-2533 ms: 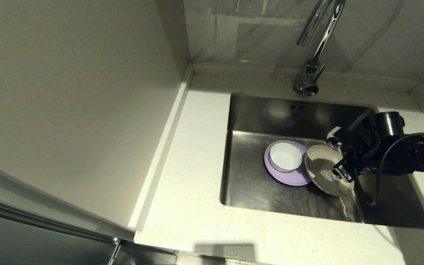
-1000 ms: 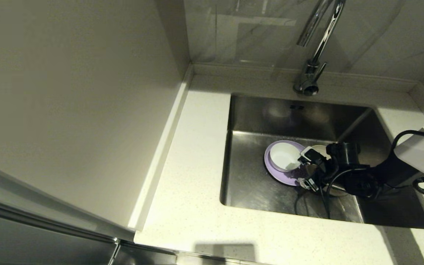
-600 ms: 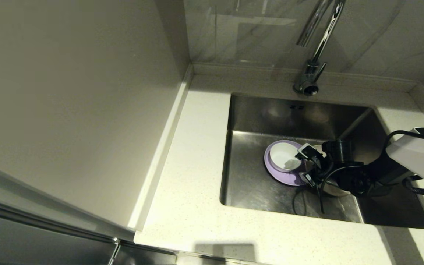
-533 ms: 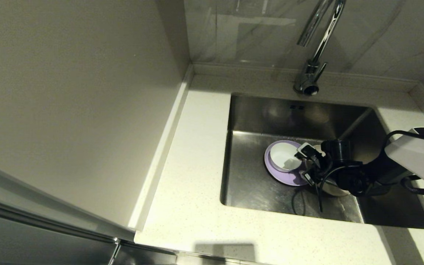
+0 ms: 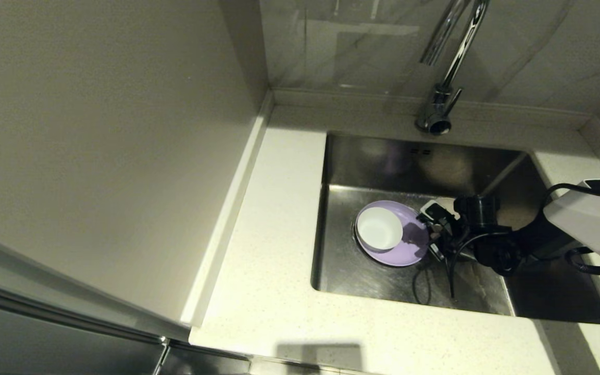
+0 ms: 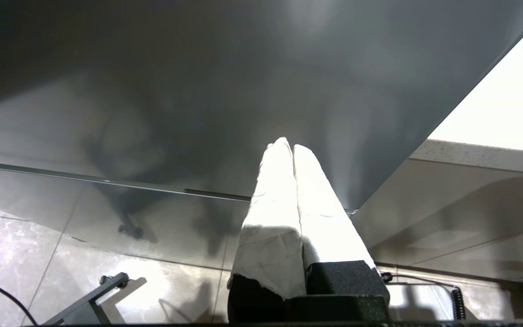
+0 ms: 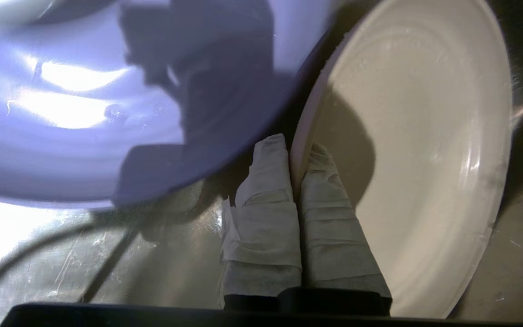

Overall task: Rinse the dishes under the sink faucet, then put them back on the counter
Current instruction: Put a plate back to the table from the sink

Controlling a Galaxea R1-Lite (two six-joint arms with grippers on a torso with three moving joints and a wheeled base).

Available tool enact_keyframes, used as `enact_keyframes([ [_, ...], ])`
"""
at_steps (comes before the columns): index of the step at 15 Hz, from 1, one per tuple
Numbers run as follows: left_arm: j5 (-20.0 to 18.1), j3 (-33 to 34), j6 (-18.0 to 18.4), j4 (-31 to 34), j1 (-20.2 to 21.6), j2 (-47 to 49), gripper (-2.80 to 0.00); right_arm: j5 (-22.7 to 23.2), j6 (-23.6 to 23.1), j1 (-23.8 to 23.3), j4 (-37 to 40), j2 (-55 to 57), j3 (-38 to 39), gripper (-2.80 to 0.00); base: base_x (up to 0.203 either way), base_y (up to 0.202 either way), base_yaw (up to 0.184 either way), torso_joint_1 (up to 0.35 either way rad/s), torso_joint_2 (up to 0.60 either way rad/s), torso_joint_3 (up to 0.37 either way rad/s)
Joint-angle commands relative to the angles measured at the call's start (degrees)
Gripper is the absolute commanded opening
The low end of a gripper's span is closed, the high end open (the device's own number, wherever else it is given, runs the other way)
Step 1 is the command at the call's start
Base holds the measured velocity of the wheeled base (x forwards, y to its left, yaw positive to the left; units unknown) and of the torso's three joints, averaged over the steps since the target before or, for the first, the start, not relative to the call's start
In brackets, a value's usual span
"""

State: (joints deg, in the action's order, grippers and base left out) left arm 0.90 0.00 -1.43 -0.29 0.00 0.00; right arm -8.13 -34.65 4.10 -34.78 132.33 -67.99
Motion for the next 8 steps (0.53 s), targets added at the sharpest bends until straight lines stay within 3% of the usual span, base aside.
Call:
enact_keyframes([
  [1,0.06,0.00,-0.06,0.03,0.00,-0.18,-2.80,-0.04,0.17,0.15,-0.20,-2.27,0.22,-2.80,0.000,0.000,0.000,0.000,0.00,0.000],
  [8,0.06,0.00,-0.05,0.03,0.00,-0.18,-2.80,-0.04,1.66,0.58,0.01,-16.23,5.98,-2.80,0.000,0.000,0.000,0.000,0.00,0.000],
])
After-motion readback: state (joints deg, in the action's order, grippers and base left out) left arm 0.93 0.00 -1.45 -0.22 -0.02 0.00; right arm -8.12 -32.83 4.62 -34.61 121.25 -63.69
